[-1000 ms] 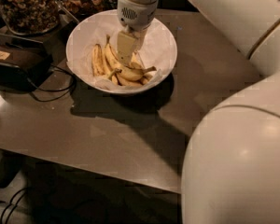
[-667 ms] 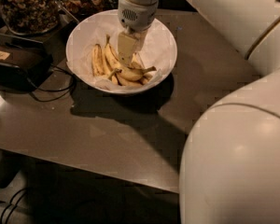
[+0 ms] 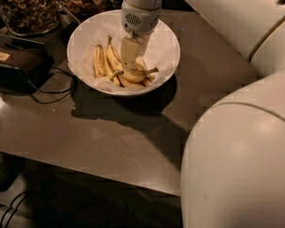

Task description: Pick banana from white bowl

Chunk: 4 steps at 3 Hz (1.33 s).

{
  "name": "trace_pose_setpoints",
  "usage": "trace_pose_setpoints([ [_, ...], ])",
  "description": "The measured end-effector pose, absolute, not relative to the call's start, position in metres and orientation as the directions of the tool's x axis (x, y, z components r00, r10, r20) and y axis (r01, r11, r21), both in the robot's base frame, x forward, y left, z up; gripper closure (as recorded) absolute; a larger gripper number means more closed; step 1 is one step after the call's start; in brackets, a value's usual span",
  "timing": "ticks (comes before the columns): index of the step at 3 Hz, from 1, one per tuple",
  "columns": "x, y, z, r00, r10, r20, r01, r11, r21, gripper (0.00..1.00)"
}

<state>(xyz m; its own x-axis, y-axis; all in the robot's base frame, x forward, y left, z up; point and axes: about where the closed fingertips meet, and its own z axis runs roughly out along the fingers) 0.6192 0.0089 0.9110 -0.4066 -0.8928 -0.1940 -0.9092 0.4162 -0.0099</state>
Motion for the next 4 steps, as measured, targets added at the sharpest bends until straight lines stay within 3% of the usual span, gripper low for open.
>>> trace_pose_setpoints([
  [4,0.608,0.012,0.89,-0.408,-0.895,-0.182,-0.913,0.404,0.059,0.47],
])
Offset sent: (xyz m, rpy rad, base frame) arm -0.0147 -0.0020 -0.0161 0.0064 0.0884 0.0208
